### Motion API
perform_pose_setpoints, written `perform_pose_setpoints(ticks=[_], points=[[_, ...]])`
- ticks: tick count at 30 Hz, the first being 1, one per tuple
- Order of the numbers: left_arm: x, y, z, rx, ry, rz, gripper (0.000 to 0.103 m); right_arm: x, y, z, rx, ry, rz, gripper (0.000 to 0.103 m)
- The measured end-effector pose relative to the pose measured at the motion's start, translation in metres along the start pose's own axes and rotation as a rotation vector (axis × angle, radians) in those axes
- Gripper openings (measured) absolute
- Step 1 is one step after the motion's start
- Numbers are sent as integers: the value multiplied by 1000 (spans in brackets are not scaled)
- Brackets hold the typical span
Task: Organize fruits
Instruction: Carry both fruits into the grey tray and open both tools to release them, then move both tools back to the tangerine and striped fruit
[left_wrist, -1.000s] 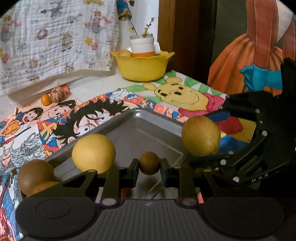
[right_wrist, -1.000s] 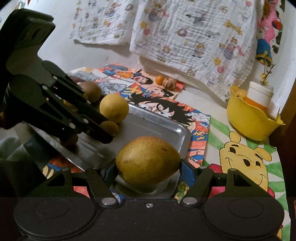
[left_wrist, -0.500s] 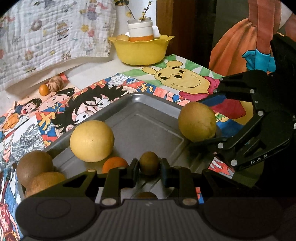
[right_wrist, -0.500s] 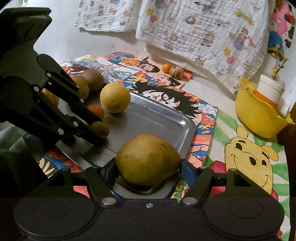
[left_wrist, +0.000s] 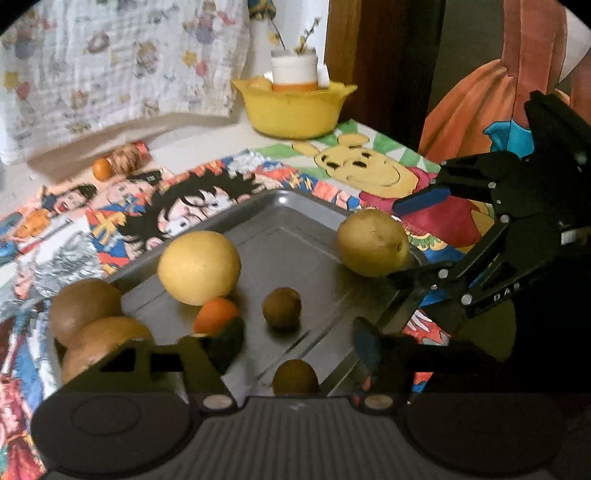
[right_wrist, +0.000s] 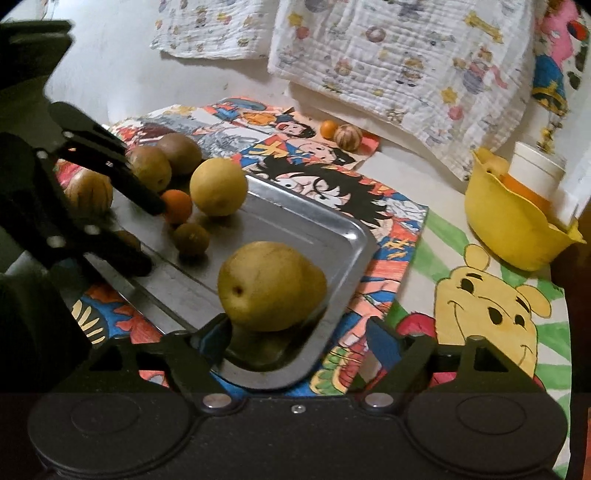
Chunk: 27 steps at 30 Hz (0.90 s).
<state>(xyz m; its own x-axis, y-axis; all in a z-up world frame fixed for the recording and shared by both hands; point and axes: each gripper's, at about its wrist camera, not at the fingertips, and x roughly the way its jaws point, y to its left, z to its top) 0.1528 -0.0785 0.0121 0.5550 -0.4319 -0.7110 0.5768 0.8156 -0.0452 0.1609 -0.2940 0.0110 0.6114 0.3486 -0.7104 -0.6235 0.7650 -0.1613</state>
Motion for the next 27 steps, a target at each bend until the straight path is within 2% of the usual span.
perform_pose_setpoints(ticks=[2, 4, 6, 10, 13, 18, 27], points=[[-7, -3, -3, 18, -19, 19, 75, -5, -2, -2, 23, -4, -1, 87], [-16, -3, -8, 12, -41, 36, 84, -10, -1, -2, 33, -9, -5, 89], [-27, -2, -13, -9, -62, 47, 90, -16, 3, -2, 41, -11, -3, 99], [-51, 4, -24, -36, -100, 85, 100, -24, 16, 2, 32, -11, 10, 102], [-67, 9, -32, -47, -103, 127, 102, -27, 29, 5, 16, -12, 9, 102], [-82, 23, -43, -56, -47, 186, 102, -31, 43, 6, 9, 0, 17, 102], [-93, 48, -48, -83, 20, 221, 102, -33, 49, 10, 24, 8, 5, 102]])
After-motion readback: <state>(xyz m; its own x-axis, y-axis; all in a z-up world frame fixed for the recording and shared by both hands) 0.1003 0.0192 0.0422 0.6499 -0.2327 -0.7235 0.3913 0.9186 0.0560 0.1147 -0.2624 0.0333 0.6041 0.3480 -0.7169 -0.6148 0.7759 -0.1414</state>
